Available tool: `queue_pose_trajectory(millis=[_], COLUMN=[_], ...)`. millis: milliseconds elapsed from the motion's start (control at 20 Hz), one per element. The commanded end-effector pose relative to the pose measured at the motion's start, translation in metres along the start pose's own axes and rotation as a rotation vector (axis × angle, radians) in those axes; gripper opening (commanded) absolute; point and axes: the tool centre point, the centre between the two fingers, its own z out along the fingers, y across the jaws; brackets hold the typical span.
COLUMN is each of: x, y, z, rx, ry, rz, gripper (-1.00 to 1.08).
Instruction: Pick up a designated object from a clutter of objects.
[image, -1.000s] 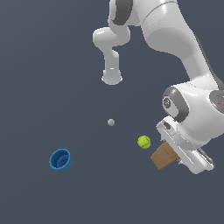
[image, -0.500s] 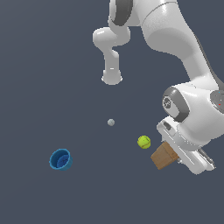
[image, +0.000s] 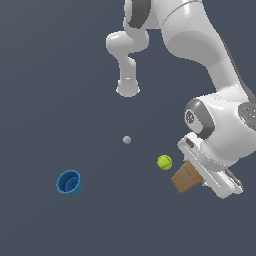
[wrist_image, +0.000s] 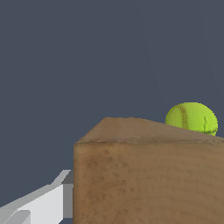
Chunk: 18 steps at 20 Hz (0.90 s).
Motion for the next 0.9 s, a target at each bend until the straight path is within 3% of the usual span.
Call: queue_pose_trajectory(millis=[0,400,850], x=[0.006,0.039,0.106], y=[0.002,0.029,0.083], z=[-0.008,-0.039,-0.105], rx=[0.005,0.006,0.006], ry=[0.001,0.000,-0.002], rz=[0.002,0.002,0.003], gripper=[-1.00,-1.00,-1.00])
